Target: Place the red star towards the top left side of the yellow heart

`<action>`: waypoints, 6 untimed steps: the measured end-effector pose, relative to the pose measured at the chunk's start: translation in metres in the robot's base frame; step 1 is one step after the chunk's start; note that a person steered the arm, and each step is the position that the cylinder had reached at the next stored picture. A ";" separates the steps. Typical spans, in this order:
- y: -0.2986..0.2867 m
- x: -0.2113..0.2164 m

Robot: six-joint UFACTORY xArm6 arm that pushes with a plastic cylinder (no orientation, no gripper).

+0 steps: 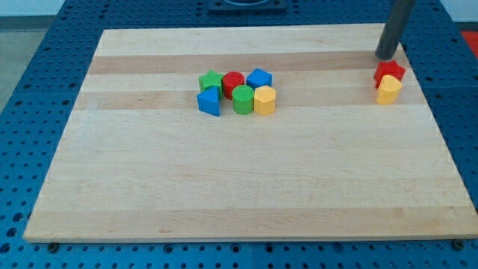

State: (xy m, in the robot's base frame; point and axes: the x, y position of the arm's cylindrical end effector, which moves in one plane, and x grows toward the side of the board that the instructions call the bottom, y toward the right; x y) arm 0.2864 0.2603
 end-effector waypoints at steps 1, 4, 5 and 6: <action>0.028 0.000; 0.070 0.019; 0.044 0.036; 0.017 0.049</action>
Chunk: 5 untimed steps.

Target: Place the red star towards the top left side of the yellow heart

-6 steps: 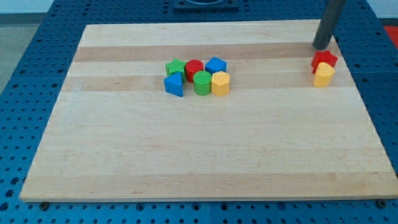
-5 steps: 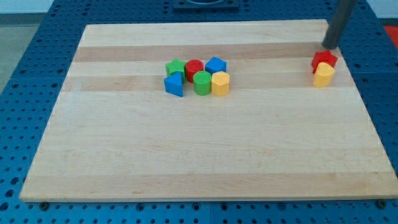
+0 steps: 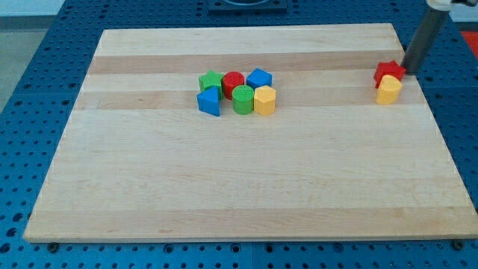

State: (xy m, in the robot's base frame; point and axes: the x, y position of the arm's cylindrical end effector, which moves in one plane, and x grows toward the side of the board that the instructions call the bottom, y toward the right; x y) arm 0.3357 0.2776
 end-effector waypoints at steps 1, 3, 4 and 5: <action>-0.017 0.008; -0.056 0.017; -0.051 0.018; -0.011 0.019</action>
